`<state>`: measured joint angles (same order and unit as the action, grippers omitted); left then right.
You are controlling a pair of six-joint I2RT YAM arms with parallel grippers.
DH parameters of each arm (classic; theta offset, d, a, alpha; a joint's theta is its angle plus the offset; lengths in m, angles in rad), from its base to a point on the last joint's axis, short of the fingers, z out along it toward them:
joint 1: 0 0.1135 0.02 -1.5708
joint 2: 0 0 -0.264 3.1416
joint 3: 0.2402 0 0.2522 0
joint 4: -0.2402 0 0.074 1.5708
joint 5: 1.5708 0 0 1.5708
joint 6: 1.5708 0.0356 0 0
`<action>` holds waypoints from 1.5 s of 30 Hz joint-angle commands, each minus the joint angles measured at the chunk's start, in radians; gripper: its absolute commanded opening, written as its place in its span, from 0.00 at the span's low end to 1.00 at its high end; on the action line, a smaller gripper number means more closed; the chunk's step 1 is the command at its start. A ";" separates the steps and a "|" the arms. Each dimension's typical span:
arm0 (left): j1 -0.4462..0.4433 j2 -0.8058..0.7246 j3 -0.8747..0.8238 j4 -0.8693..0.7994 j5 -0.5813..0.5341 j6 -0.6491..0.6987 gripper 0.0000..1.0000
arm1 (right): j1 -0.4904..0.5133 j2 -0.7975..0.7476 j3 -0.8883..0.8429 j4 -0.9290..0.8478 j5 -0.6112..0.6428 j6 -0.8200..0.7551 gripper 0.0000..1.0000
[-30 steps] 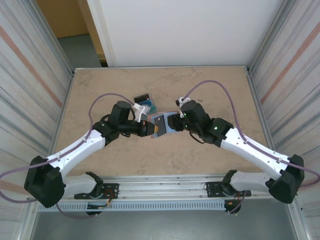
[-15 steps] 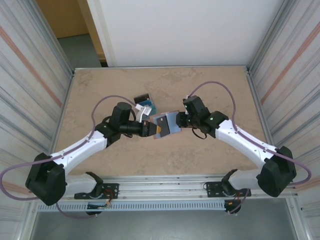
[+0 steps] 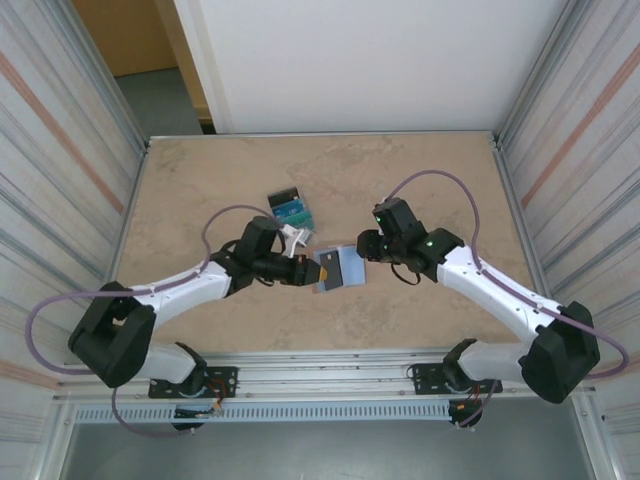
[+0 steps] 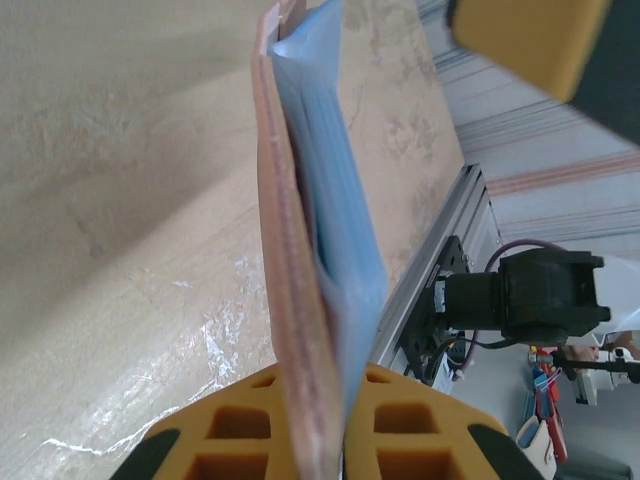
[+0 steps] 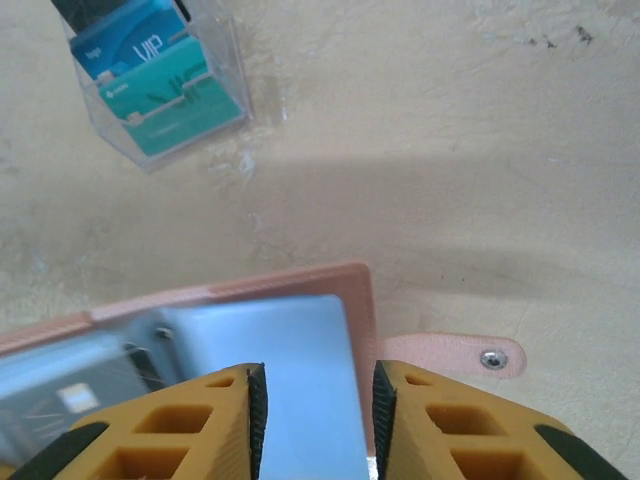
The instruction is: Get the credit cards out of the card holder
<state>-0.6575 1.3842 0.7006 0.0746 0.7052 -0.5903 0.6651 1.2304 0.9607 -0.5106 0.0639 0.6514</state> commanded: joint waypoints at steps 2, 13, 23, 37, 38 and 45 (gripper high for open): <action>-0.023 0.029 -0.011 0.103 -0.010 -0.032 0.00 | -0.007 -0.056 -0.019 -0.011 0.029 0.017 0.39; -0.030 0.085 -0.045 0.170 -0.031 -0.059 0.00 | -0.003 -0.092 -0.051 0.007 0.017 0.024 0.45; -0.012 0.171 -0.075 0.314 -0.050 -0.094 0.00 | -0.003 -0.028 -0.032 0.027 0.004 0.025 0.46; 0.033 0.281 -0.055 0.362 0.028 -0.116 0.00 | -0.028 0.092 -0.029 0.080 -0.068 0.039 0.42; 0.033 0.292 -0.053 0.373 0.037 -0.125 0.00 | -0.029 0.100 -0.027 0.084 -0.075 0.040 0.41; 0.035 0.325 -0.049 0.382 0.060 -0.152 0.09 | -0.029 0.161 -0.020 0.108 -0.128 0.047 0.38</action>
<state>-0.6273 1.7058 0.6319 0.4400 0.7376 -0.7311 0.6407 1.3693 0.9161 -0.4175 -0.0284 0.6750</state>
